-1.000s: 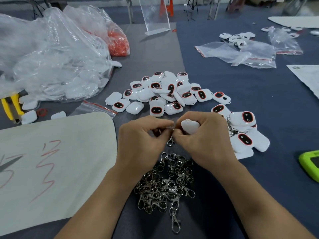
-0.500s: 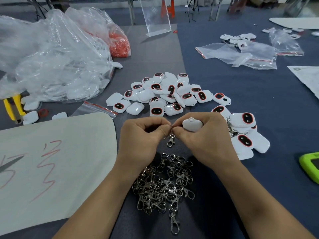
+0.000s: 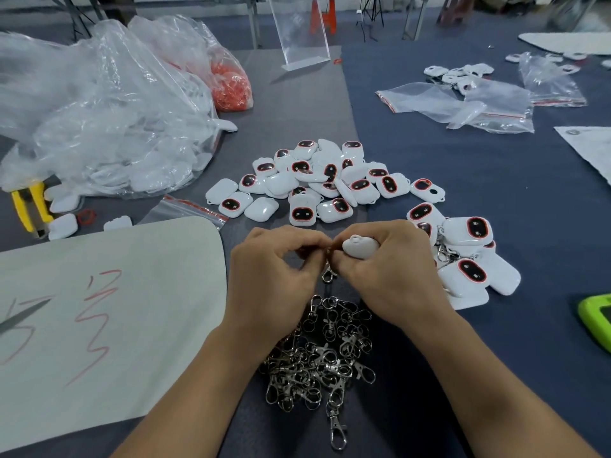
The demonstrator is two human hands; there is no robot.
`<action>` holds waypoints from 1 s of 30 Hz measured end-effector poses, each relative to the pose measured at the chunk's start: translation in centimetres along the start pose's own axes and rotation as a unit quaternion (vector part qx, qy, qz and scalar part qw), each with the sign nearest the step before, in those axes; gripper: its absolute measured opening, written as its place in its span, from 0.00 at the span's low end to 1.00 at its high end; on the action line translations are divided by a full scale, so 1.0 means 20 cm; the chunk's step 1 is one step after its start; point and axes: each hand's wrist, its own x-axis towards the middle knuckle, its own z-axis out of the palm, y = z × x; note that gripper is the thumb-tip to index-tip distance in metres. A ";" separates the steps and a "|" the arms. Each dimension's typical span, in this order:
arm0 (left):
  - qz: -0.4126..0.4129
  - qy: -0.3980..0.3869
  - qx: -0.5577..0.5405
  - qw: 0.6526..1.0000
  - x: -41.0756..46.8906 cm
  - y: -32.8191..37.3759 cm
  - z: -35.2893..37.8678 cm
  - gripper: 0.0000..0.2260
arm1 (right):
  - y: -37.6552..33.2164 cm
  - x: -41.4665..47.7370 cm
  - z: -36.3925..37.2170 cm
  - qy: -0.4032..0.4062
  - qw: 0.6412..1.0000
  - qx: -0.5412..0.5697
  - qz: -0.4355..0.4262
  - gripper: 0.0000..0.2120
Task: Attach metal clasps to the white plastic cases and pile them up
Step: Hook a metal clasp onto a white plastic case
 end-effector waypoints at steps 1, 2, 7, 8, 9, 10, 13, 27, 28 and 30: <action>-0.012 0.001 -0.016 1.000 0.00 0.00 0.00 0.10 | 0.00 0.00 0.00 -0.002 1.000 -0.003 0.004 0.06; -0.020 0.002 -0.022 1.000 0.01 0.00 0.00 0.12 | 0.00 0.00 0.01 -0.001 1.000 -0.009 0.005 0.06; 0.018 0.004 0.035 0.999 0.00 0.00 0.00 0.16 | 0.00 0.00 0.01 -0.009 1.000 -0.025 -0.013 0.04; 0.021 0.007 0.037 0.999 0.00 -0.01 0.00 0.16 | 0.01 0.00 0.01 -0.011 1.000 -0.027 -0.010 0.04; 0.017 0.008 0.031 0.999 0.00 -0.01 0.01 0.16 | 0.01 0.00 0.01 -0.010 1.000 -0.023 -0.004 0.05; 0.006 0.007 0.019 1.000 0.00 -0.01 0.01 0.17 | 0.01 0.00 0.01 -0.006 1.000 -0.016 0.001 0.05; -0.070 -0.020 -0.062 0.995 0.02 -0.02 0.02 0.16 | 0.00 0.02 0.01 0.022 1.000 0.012 0.017 0.06; -0.188 -0.191 -0.277 0.923 0.07 -0.10 -0.02 0.04 | 0.01 0.04 -0.06 -0.058 0.998 0.036 -0.013 0.08; -0.187 -0.202 -0.278 0.920 0.08 -0.10 -0.03 0.04 | 0.01 0.05 -0.06 -0.068 0.997 0.035 -0.014 0.07; -0.182 -0.223 -0.272 0.918 0.09 -0.11 -0.05 0.06 | 0.01 0.05 -0.06 -0.086 0.996 0.025 -0.021 0.08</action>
